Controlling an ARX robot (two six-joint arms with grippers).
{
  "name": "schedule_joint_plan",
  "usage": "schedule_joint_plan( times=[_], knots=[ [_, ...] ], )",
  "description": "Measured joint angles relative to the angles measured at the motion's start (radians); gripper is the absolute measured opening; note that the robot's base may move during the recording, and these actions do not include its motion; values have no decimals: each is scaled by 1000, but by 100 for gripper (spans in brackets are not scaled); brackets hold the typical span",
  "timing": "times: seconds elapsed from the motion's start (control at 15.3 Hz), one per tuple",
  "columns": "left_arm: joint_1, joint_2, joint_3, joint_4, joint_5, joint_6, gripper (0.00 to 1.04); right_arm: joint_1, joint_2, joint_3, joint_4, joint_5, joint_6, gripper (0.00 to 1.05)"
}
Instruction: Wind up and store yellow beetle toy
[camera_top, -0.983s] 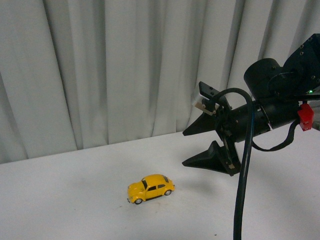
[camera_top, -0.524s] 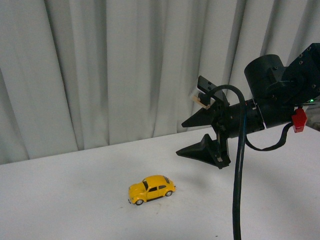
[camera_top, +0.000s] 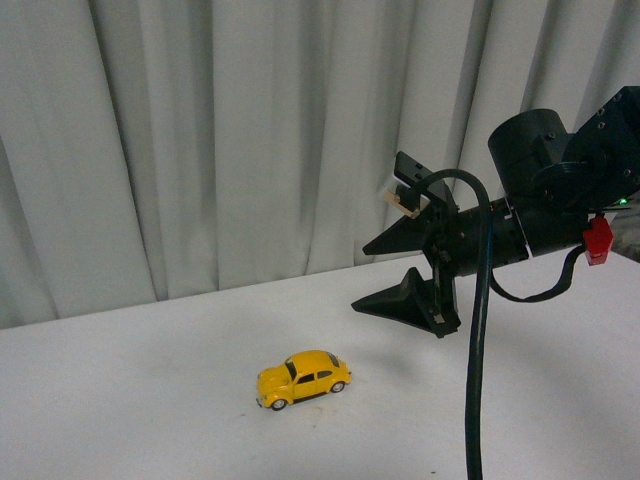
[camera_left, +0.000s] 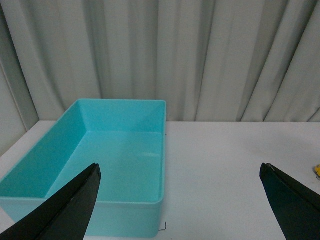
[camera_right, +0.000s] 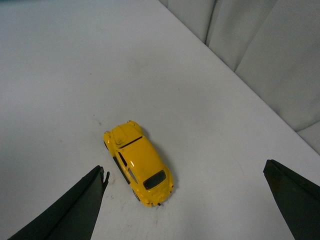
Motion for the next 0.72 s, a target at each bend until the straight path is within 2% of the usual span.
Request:
schedule_joint_plan(
  times=[0.59, 0.66, 0.72],
  knots=[
    [0, 0, 0, 0, 0, 0, 98, 0, 0, 0, 0, 0, 0, 98],
    [0, 0, 0, 0, 0, 0, 98, 13, 2, -48, 200, 86, 76, 98],
    [0, 0, 0, 0, 2, 0, 98, 26, 19, -138, 511, 321, 248, 98]
  ],
)
